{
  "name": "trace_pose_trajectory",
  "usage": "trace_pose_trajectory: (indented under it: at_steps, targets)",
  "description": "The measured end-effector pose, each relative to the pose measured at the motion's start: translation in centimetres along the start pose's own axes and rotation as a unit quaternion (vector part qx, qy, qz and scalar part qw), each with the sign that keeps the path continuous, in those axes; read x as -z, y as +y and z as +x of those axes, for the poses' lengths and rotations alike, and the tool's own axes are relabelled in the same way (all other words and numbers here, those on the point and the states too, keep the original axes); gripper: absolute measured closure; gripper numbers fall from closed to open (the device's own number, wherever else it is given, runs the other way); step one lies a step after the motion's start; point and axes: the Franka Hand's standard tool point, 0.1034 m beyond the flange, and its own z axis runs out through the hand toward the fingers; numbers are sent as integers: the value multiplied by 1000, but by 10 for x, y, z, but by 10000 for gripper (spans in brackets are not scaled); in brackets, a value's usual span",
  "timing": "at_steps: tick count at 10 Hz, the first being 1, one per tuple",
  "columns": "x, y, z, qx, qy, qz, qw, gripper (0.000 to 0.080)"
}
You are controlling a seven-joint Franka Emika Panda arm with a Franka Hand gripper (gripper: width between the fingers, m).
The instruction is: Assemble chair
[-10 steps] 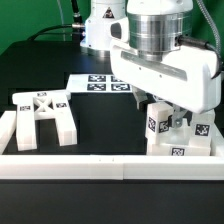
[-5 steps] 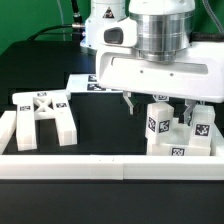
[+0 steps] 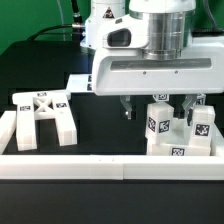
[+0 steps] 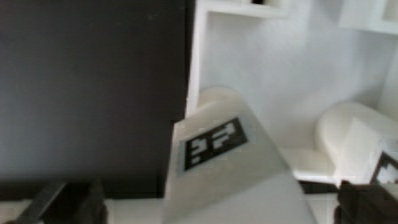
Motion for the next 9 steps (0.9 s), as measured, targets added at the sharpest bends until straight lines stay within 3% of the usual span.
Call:
trace_pose_trajectory:
  at_steps: [3,4,5,6,9]
  targets:
    - [0,3,0,89,-1,-5,996,150]
    - [0,3,0,96,-1,-5,995,240]
    - [-1,3,0,92,-1,-5,996,420]
    - [-1,3,0,92,-2,-5,996,508]
    - [-1,4,-1,70,-2,-5,998,508]
